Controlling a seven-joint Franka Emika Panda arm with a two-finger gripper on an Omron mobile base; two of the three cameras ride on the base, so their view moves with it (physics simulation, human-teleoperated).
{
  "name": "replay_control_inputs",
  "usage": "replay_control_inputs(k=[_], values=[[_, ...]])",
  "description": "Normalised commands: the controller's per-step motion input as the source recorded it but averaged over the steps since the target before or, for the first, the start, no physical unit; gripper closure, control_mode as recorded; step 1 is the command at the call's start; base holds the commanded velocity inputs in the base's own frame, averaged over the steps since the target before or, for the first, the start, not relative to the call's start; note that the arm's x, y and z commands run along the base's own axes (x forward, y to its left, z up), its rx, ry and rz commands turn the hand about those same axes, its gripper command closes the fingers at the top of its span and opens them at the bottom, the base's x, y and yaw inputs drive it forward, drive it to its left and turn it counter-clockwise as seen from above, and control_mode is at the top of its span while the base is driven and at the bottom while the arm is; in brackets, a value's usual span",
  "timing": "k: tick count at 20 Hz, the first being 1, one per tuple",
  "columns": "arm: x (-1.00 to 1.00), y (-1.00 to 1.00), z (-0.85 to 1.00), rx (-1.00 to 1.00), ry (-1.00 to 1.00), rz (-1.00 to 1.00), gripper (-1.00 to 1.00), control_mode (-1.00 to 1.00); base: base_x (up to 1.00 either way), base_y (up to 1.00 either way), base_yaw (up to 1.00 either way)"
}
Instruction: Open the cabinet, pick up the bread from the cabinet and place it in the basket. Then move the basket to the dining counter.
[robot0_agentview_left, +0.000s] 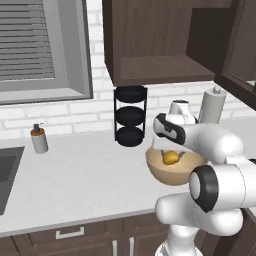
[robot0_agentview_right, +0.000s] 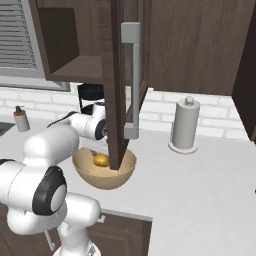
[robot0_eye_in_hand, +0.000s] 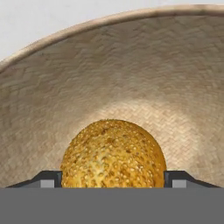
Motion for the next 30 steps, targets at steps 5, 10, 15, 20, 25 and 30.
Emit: replay_control_inputs(k=[5, 10, 15, 20, 25, 30], values=[[0.01, -0.16, -0.36, 0.00, 0.00, 0.00, 1.00, -1.00, 0.00, 0.00, 0.00], [0.00, -0.02, -0.42, 0.00, 0.01, 0.00, 1.00, -1.00, 0.00, 0.00, 0.00], [0.00, 0.00, -0.19, 0.00, 0.03, 0.00, 1.00, -1.00, 0.00, 0.00, 0.00], [0.00, 0.00, -0.01, 0.00, 0.00, 0.00, -1.00, -1.00, 0.00, 0.00, 0.00], [0.00, 0.00, 0.00, 0.00, 0.00, 0.00, -1.00, -1.00, 0.00, 0.00, 0.00], [0.00, 0.00, 0.06, -0.02, 0.00, 0.00, -1.00, -1.00, 0.00, 0.00, 0.00]])
